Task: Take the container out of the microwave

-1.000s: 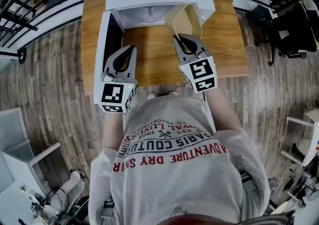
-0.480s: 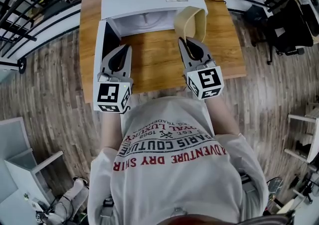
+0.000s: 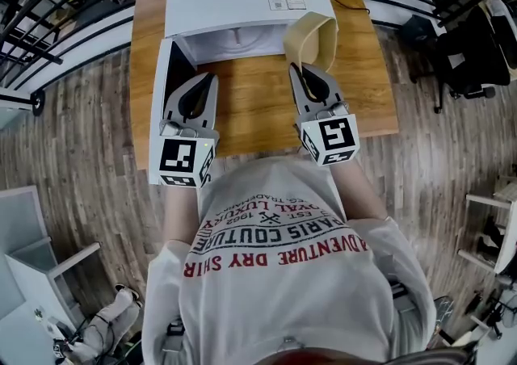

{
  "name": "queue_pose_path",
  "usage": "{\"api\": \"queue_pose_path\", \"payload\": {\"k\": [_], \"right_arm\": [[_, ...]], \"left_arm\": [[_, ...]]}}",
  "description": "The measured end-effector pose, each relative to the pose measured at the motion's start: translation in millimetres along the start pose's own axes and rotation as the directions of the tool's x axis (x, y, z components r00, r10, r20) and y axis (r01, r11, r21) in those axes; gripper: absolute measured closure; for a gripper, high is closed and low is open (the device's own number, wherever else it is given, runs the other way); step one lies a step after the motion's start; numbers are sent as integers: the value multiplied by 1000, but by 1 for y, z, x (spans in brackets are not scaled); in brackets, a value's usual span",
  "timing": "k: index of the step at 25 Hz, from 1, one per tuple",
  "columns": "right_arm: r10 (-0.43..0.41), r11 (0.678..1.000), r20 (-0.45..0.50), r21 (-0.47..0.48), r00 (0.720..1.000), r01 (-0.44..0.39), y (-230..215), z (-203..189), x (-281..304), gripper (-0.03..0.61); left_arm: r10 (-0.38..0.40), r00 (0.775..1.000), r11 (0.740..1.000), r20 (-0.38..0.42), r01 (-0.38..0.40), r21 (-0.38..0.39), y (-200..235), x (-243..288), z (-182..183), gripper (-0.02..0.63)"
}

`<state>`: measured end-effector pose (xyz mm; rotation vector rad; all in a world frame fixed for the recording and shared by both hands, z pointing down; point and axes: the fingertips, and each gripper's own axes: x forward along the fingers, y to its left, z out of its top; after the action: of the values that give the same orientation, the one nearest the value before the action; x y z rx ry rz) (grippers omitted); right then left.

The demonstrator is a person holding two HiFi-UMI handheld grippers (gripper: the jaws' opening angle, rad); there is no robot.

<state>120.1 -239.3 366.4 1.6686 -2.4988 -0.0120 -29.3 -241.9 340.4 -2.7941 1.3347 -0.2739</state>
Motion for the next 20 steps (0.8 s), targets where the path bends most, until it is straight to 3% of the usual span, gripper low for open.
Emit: {"api": "queue_pose_path", "payload": {"k": [20], "right_arm": [[61, 998, -1, 21, 998, -61, 0, -2, 9, 548]], "left_arm": [[51, 999, 998, -10, -51, -28, 9, 2, -5, 600]]}}
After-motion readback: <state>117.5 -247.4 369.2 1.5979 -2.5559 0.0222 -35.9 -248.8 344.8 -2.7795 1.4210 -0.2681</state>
